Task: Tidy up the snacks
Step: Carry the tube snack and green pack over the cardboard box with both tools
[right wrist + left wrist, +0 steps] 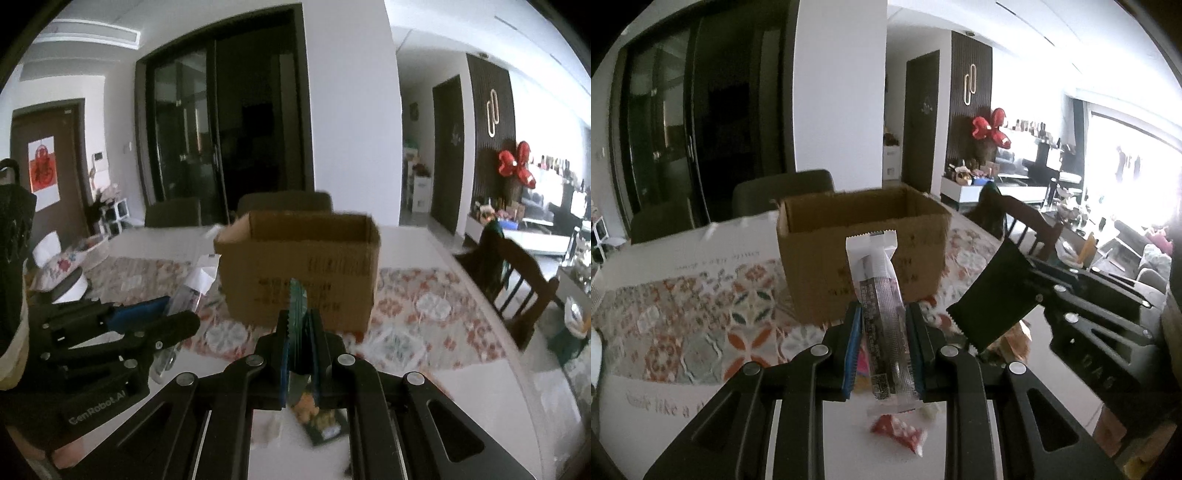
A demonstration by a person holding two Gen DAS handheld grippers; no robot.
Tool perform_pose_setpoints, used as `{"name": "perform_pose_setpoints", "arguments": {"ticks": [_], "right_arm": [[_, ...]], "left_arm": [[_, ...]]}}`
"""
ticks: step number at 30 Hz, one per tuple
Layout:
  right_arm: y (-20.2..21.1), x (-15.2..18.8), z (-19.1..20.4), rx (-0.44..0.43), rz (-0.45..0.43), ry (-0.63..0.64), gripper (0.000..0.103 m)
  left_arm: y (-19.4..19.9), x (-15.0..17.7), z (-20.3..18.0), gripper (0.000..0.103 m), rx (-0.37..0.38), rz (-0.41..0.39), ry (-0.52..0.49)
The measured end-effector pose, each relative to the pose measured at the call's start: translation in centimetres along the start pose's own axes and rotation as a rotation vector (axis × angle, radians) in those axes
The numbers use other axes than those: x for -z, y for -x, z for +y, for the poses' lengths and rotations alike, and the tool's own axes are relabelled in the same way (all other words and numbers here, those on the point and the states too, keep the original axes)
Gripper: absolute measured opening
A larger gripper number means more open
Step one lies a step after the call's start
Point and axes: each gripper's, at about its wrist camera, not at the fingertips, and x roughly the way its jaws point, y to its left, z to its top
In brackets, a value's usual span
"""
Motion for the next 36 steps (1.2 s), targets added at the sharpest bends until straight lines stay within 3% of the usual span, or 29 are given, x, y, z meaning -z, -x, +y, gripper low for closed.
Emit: {"name": "perform_pose_setpoints", "arguments": {"ticks": [13,20,27,36], "right_arm": [[-2.4,-7.1,-0.8,0.002,-0.134,0.018,0.010],[-5.0,-10.2,-1.3,-0.016,-0.159,0.016,0.010],[-8.6,-11.9,-1.5,-0.011,-0.146,0.036,0.010],[-13.7,-13.0,-2.7,-0.010,-0.076,0.012,0.010]], "left_arm": [[-1.7,-6.5,2.2,0.024,-0.029,-0.066,-0.027],[-3.5,-9.5,3.2,0.024,-0.048,-0.085,-0.037],[-7.1,-11.3,4.6,0.024,-0.040,-0.044,-0.017],[-13.5,-11.9,6.8,0.024,-0.009,0.075,0.056]]}}
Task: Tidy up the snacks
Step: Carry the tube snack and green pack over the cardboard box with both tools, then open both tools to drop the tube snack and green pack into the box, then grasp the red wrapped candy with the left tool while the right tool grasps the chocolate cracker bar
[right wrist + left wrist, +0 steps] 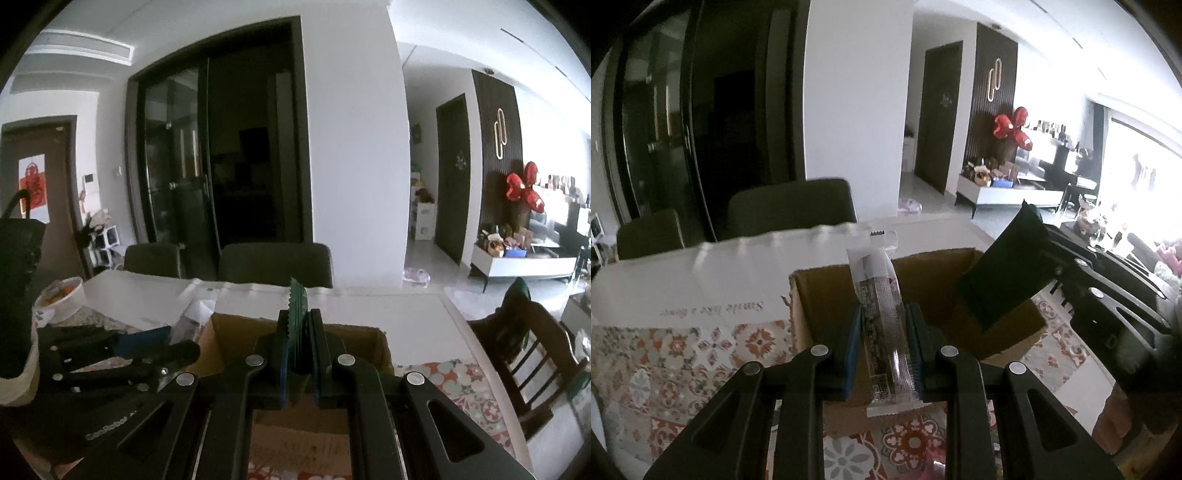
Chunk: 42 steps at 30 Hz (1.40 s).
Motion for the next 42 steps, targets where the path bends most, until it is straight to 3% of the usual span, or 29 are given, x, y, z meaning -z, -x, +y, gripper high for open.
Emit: {"name": "perform_pose_setpoints", "arguments": {"ticks": [7,10,11,13,17,21,27,35,42], "right_arm": [[-3.7,0.6,-0.8,0.007,0.080,-0.015,0.010],[-4.6,1.2,-1.0,0.014,0.119,-0.002,0.013],[-4.7,1.4,-1.1,0.012,0.128,0.001,0.016],[-4.7,1.7,-1.1,0.025,0.139,0.003,0.039],[-3.5,2.1,-1.1,0.043,0.123,0.006,0.045],[-1.5,2.3,-1.1,0.060,0.104,-0.006,0.062],[2.9,3.3,-0.4,0.088,0.056,0.014,0.073],[8.1,4.9,0.3,0.117,0.004,0.017,0.074],[11.2,7.5,0.2,0.151,0.013,-0.008,0.074]], "left_arm": [[-2.2,-0.2,0.4,0.032,-0.018,0.040,0.025],[-1.9,-0.2,0.5,0.045,-0.029,0.031,0.022],[-1.7,-0.2,0.5,0.047,-0.036,0.027,0.026],[-0.9,0.1,0.4,0.051,-0.040,0.012,0.032],[0.8,0.6,0.3,0.060,-0.067,-0.013,0.031],[3.7,1.5,-0.1,0.067,-0.087,-0.060,0.034],[6.9,3.2,-1.0,0.078,-0.099,-0.092,0.024],[10.5,6.0,-2.1,0.081,-0.087,-0.111,0.042],[12.5,9.9,-2.9,0.081,-0.105,-0.081,0.046]]}}
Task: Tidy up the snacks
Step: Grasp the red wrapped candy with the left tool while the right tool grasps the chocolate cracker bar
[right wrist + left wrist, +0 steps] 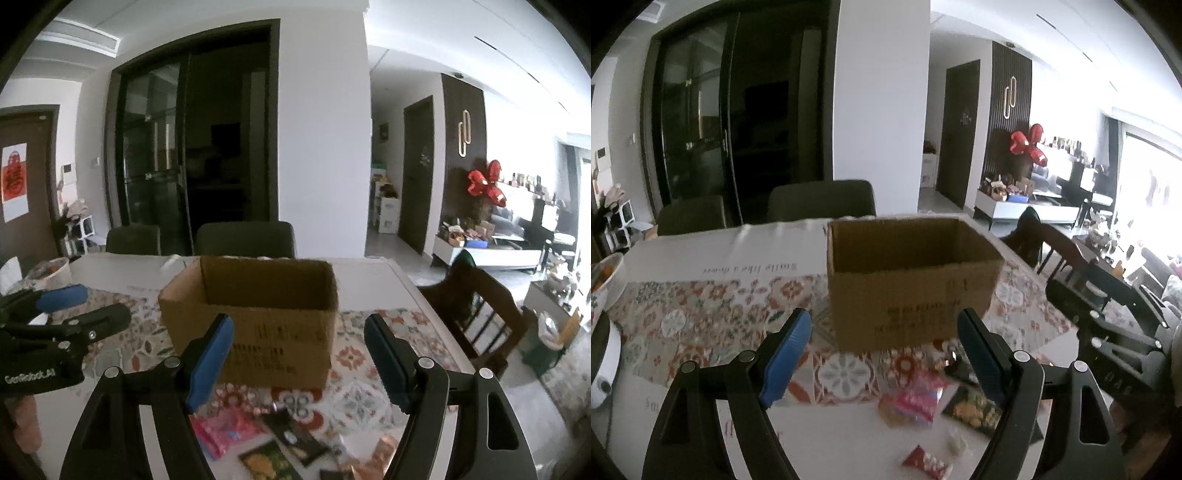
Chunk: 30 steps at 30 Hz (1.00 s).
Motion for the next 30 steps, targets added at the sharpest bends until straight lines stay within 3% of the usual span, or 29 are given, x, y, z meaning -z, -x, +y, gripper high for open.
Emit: {"name": "perform_pose_setpoints", "arguments": {"ticks": [15,30], "right_arm": [[3.7,6.4,-1.4,0.026,0.109,-0.066,0.074],[2.6,13.2,-2.3,0.041,0.312,-0.112,0.074]], "left_arm": [[1.2,7.4,-1.5,0.081,-0.011,0.137,0.018],[-2.7,12.8,-2.3,0.080,0.032,0.356,0.051]]}}
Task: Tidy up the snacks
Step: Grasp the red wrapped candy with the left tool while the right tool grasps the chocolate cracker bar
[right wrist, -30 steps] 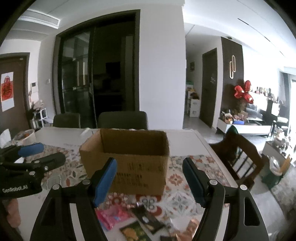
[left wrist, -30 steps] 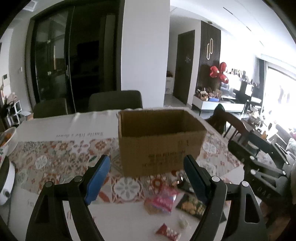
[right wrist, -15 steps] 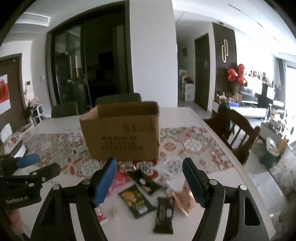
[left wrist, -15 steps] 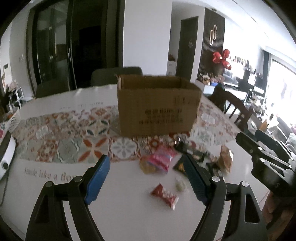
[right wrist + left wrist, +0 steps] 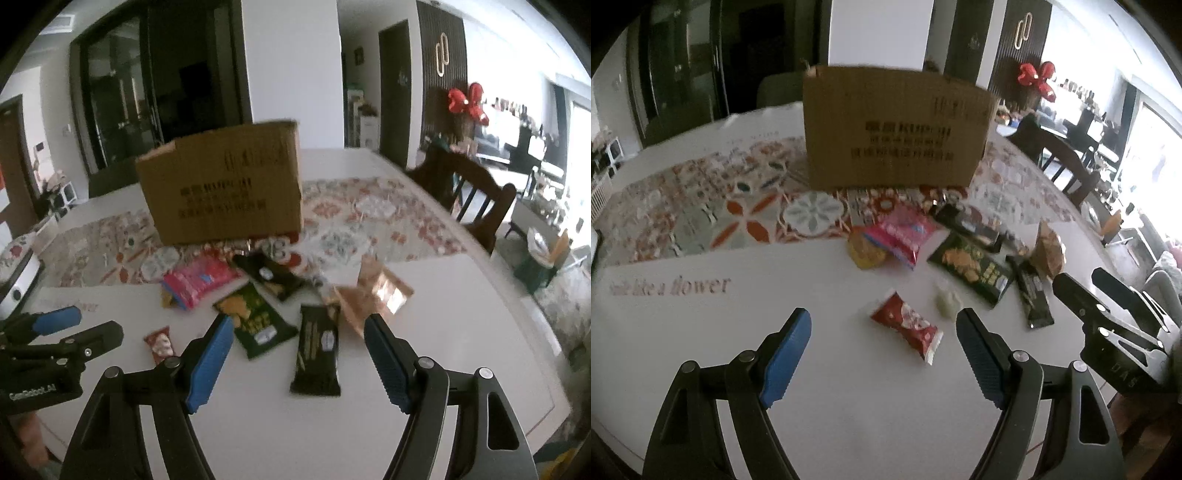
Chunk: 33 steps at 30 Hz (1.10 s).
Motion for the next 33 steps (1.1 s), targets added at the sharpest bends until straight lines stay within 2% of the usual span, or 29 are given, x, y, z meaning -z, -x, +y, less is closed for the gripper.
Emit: {"name": "perform_pose_setpoints", "arguments": {"ticks": [9,11,17,25,31,33], "right_arm": [[-2.6,1.5,-0.5,0.008,0.071,-0.017,0.073],[-3.1,1.6,-0.7,0.015,0.081,-0.023,0.071],[-4.7,1.5,-1.3,0.009,0.115,-0.052,0.060],[-6.3,1.3,-1.7,0.004,0.152,-0.077,0.050],[-7.2,1.3,-1.7,0.003,0.172,-0.079,0.048],[-7.4,1.3,-1.6,0.012,0.171,-0.068,0.042]], "left_arm": [[-3.9,0.6,-0.1,0.072,0.025,0.111,0.049],[-4.5,0.5,-0.3,0.067,0.025,0.124,0.050],[-5.8,0.0,-0.5,0.063,0.014,0.130,0.060],[-6.7,-0.8,-0.8,0.055,-0.009,0.123,0.046],[-6.8,-0.9,-0.7,0.049,-0.028,0.115,0.043],[-6.8,-0.9,-0.8,0.049,-0.037,0.119,0.047]]}}
